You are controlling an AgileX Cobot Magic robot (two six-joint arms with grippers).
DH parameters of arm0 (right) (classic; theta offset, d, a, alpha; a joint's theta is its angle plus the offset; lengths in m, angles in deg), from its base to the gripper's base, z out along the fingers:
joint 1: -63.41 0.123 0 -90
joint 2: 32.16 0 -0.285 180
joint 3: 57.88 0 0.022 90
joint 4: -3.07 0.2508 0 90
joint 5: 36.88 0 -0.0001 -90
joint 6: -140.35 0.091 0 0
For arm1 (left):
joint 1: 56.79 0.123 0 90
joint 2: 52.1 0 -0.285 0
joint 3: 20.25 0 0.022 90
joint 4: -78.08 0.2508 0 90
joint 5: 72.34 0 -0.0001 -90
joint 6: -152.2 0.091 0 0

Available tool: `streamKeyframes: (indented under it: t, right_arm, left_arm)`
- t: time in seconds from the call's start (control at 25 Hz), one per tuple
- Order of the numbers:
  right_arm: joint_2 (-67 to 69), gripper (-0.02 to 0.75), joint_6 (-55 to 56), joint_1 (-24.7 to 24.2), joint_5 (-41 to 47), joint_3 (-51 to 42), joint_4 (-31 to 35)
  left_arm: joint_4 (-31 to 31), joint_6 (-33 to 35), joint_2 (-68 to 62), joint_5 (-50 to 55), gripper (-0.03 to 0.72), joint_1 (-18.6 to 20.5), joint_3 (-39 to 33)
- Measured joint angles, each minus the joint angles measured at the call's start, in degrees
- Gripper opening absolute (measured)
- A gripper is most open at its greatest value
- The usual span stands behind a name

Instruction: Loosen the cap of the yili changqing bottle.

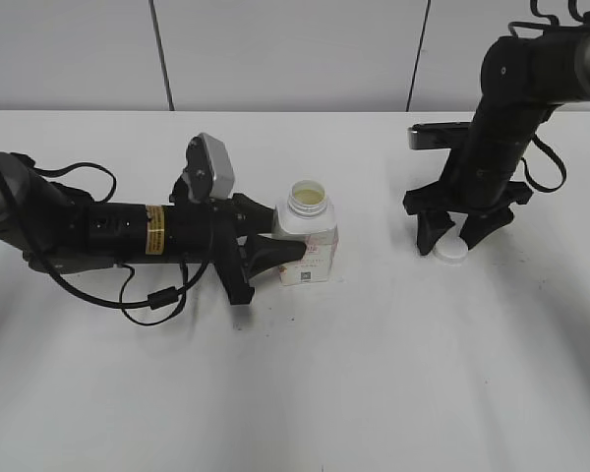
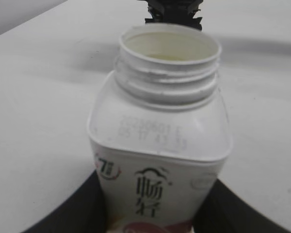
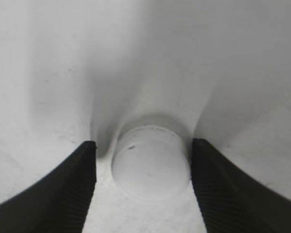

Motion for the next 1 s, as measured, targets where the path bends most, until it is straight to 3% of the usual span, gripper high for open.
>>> streamKeyframes:
  t: [0.12,0.28,0.6,0.8,1.0]
  right_arm:
    - [0.0,0.561,-1.4,0.0,0.2,0.0,1.4]
    - [0.0,0.578,-1.9,0.0,3.9,2.3,1.5]
    - [0.0,0.58,-2.0,0.0,11.3,9.2,1.7]
    - [0.0,0.582,-2.0,0.0,15.0,11.4,1.1]
    - [0.0,0.582,-2.0,0.0,15.8,12.0,0.8]
  left_arm:
    - [0.0,0.1,0.0,0.0,0.302,0.0,0.0]
    - [0.5,0.1,0.0,0.0,0.31,0.0,0.0]
    - [2.3,-1.3,0.0,-0.3,0.486,0.3,0.0]
    - [2.6,-2.4,0.0,-0.4,0.5,1.6,0.0]
    - [5.4,-5.6,0.0,-1.5,0.502,5.3,0.0]
